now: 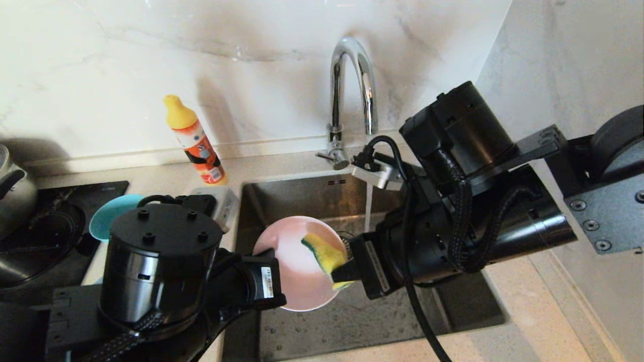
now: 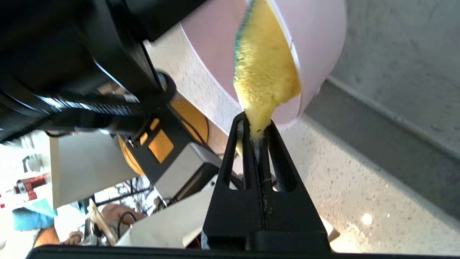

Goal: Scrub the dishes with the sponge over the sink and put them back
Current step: Wipe the bowl

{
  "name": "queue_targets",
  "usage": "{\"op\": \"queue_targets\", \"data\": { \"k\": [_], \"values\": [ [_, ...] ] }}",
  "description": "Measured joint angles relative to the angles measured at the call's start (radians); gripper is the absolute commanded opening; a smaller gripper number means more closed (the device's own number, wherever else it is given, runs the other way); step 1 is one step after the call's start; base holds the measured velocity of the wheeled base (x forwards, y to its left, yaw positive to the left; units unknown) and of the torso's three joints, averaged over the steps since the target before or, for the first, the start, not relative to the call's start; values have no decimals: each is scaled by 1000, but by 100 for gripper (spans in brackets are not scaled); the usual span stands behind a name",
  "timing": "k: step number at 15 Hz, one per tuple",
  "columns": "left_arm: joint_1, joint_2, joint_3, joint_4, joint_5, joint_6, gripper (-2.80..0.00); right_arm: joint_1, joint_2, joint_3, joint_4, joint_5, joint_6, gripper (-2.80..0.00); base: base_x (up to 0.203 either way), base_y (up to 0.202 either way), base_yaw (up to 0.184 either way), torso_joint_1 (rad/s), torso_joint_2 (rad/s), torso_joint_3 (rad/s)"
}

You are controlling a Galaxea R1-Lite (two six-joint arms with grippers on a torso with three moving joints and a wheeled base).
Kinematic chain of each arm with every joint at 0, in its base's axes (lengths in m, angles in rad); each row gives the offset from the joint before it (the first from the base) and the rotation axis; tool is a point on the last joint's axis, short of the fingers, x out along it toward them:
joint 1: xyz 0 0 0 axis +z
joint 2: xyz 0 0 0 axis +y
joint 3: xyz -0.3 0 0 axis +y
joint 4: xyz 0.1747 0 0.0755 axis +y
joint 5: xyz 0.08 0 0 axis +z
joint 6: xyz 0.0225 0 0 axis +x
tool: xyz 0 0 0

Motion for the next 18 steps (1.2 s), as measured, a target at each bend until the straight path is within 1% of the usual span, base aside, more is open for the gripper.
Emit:
{"op": "queue_targets", "data": {
  "k": [4,7,10,12,18],
  "values": [
    [3,6,0,-56,-1,3,-280,51,25,6,-7,0,0,-280,0,0,0,0,0,0],
    [3,10,0,-58,-1,3,-280,85,57,-33,-8,-4,2,-280,0,0,0,0,0,0],
    [4,10,2,-57,0,2,-280,93,82,-93,-8,-16,3,-280,0,0,0,0,0,0],
    [3,9,2,-58,-1,2,-280,84,84,-115,-7,-17,3,-280,0,0,0,0,0,0],
    [3,5,4,-58,0,-3,-280,4,52,-143,2,-16,-6,-280,0,0,0,0,0,0]
  ]
}}
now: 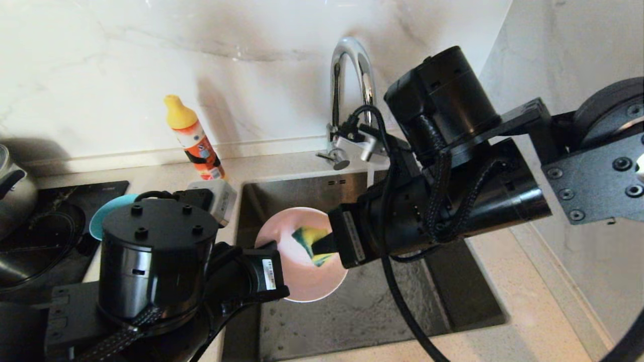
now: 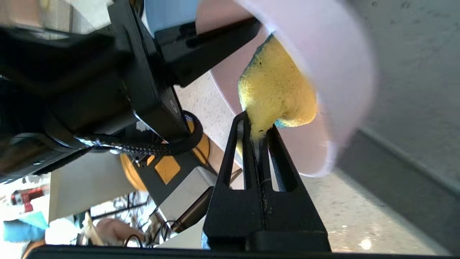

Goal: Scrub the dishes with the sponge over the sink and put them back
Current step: Wipe the bowl

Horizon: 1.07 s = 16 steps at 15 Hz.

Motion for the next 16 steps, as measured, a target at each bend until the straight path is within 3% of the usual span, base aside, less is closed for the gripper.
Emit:
{"op": "queue_targets", "data": {
  "k": [9,16],
  "values": [
    [24,0,-6,0,1,0,-280,-35,-106,118,65,3,2,-280,0,0,0,0,0,0],
    [42,8,-19,-1,-1,-2,-280,60,-31,122,22,1,4,-280,0,0,0,0,0,0]
  ]
}}
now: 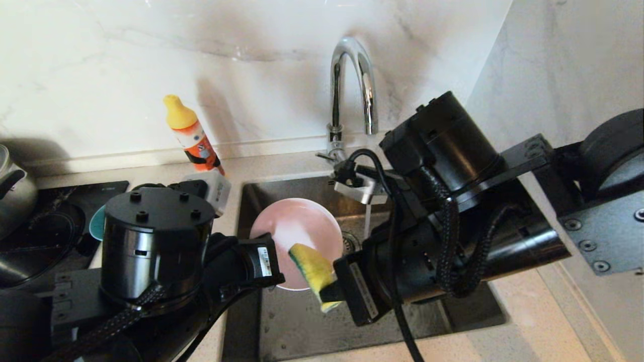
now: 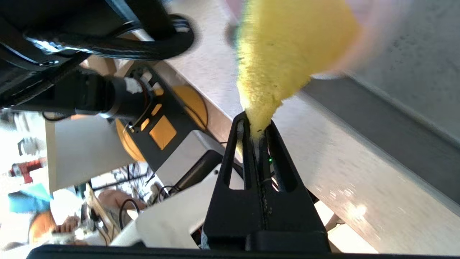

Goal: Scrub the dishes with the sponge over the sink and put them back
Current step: Wipe the bowl

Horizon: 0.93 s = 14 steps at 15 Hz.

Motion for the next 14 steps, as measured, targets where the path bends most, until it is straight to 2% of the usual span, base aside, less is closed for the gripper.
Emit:
{"op": "queue_targets", "data": {
  "k": [6,14],
  "values": [
    [2,3,-9,1,-4,0,-280,25,41,-47,-19,-20,5,-280,0,0,0,0,0,0],
    [1,4,-12,1,-3,-2,-280,-143,-68,-63,1,-35,4,-280,0,0,0,0,0,0]
  ]
}}
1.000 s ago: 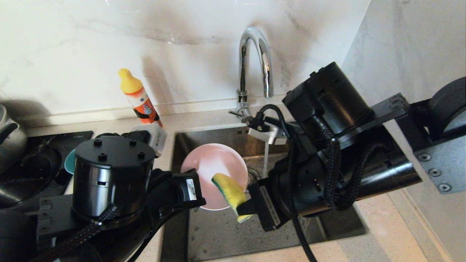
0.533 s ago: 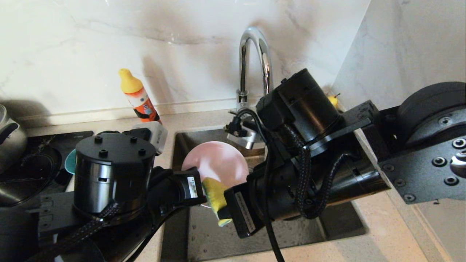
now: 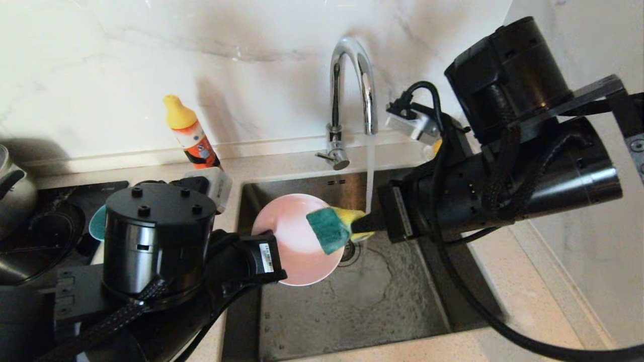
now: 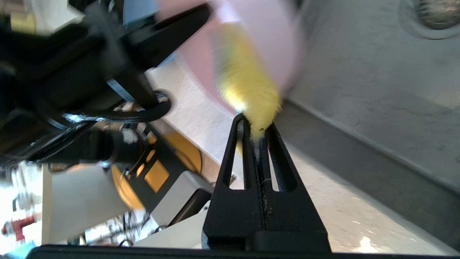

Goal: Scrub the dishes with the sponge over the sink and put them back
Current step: Wipe the bowl, then rinse the bowl

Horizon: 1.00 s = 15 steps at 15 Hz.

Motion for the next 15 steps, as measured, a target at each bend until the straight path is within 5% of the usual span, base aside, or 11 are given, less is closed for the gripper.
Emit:
{"op": "queue_targets", "data": {
  "k": [7,11,15],
  "values": [
    [2,-4,-25,9,-15,0,-280,-84,-74,119,4,6,7,-280,0,0,0,0,0,0],
    [35,56,-57,36,-144,-14,-280,-139,-181,170,12,14,25,-280,0,0,0,0,0,0],
    [99,178,-219,220,-255,-101,-280,-197,-308,233,40,11,66,-280,0,0,0,0,0,0]
  ]
}}
